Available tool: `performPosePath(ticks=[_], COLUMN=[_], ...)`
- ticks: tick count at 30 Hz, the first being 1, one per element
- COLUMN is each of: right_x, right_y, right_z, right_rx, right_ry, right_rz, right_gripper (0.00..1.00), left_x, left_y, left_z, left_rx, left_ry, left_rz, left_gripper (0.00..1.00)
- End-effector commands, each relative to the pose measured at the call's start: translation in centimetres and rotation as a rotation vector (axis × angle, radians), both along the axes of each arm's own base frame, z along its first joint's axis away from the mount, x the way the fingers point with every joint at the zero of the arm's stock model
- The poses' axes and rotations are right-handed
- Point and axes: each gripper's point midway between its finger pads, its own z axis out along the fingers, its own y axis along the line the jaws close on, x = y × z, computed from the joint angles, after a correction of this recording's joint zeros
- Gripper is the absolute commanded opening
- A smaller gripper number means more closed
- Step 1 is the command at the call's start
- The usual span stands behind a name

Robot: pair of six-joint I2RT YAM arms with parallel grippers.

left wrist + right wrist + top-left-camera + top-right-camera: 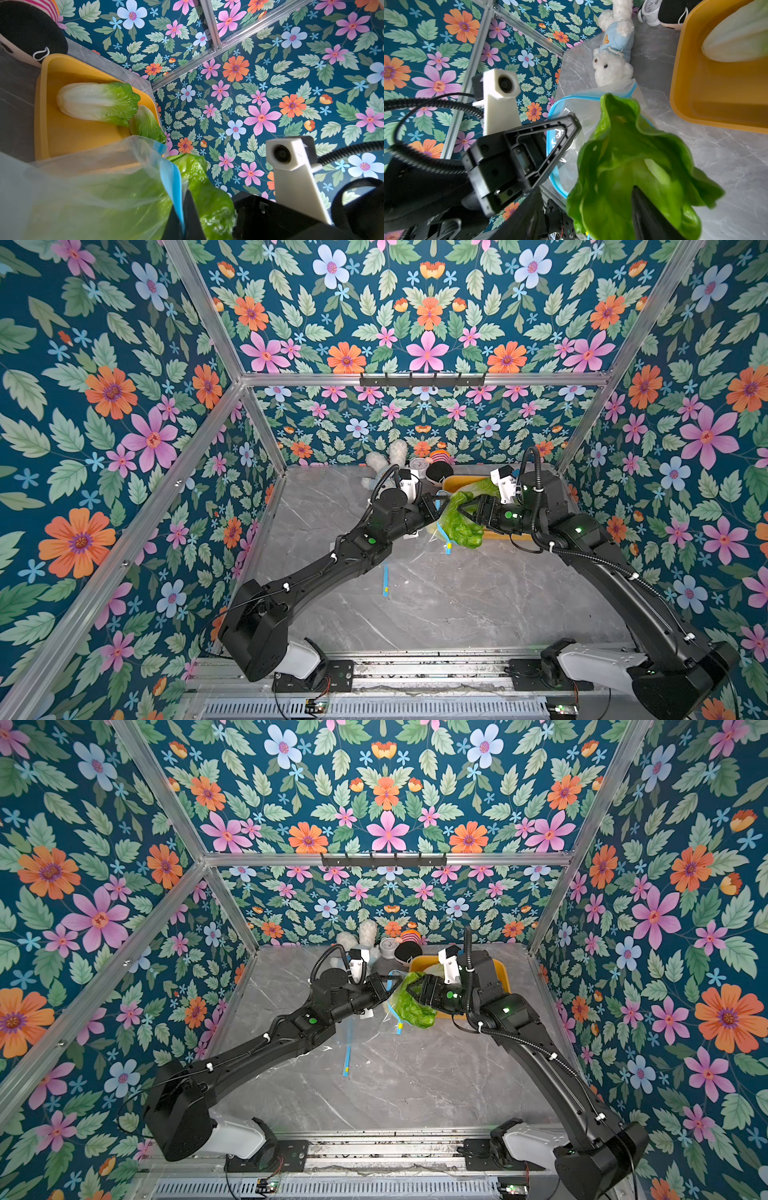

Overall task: Put the chinese cabbages into a zipper bag and zip it
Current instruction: Place the Chinese cabbage in the zipper food storage bag, then adjust the zipper food storage bag at the center of the board.

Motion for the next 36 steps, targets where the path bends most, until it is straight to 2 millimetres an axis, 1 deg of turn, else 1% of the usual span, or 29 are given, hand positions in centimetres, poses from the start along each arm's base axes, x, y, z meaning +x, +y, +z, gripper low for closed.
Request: performPosePath(ticks=[1, 3, 5, 7, 9, 12, 14, 17, 18, 23, 26, 31, 34, 36], right_x=[-0.6, -1.1, -1.5, -2.0, -2.3, -2.5, -2.4, -1.8, -1.5, 0.1, 1.0, 2.4, 3.0, 3.2], right_y=[-1.2, -2.7, -4.7, -6.9, -8.5, -9.3, -8.9, -7.6, -7.1, -5.1, -4.5, -2.9, -1.9, -1.6], right_z=[1.0, 0.9, 0.1, -1.2, -2.9, -5.6, -7.1, -8.5, -8.6, -8.7, -9.1, -8.3, -8.1, -8.1], right_rx=[-0.014, -0.024, -0.029, -0.032, -0.031, -0.009, 0.025, 0.117, 0.157, 0.296, 0.331, 0.406, 0.428, 0.434], right_ry=[-0.027, -0.024, 0.001, 0.025, 0.063, 0.131, 0.162, 0.197, 0.201, 0.201, 0.218, 0.196, 0.19, 0.186], right_rz=[-0.022, -0.062, -0.118, -0.185, -0.234, -0.262, -0.256, -0.226, -0.211, -0.148, -0.133, -0.086, -0.058, -0.054], right_gripper=[0.69, 0.7, 0.7, 0.7, 0.69, 0.67, 0.66, 0.62, 0.61, 0.6, 0.6, 0.6, 0.57, 0.55], left_x=[0.1, 0.2, 0.3, 0.3, 0.2, 0.3, 0.3, 0.3, 0.2, 0.0, -0.2, -0.2, -0.4, -0.4], left_y=[0.2, 0.2, 0.2, 0.3, 0.3, 0.4, 0.3, 0.3, 0.3, 0.2, 0.2, 0.2, 0.1, 0.1], left_z=[1.9, 2.0, 2.1, 2.4, 2.6, 2.8, 2.9, 3.1, 3.2, 3.8, 4.2, 4.4, 4.6, 4.8], left_rx=[-0.064, -0.071, -0.079, -0.087, -0.092, -0.097, -0.101, -0.116, -0.122, -0.155, -0.172, -0.179, -0.19, -0.197], left_ry=[-0.035, -0.034, -0.032, -0.035, -0.038, -0.036, -0.035, -0.031, -0.03, -0.027, -0.031, -0.028, -0.03, -0.031], left_rz=[0.006, 0.007, 0.008, 0.009, 0.009, 0.013, 0.011, 0.01, 0.007, -0.006, -0.013, -0.017, -0.026, -0.029], left_gripper=[0.0, 0.0, 0.0, 0.0, 0.0, 0.0, 0.0, 0.0, 0.0, 0.0, 0.0, 0.0, 0.0, 0.0])
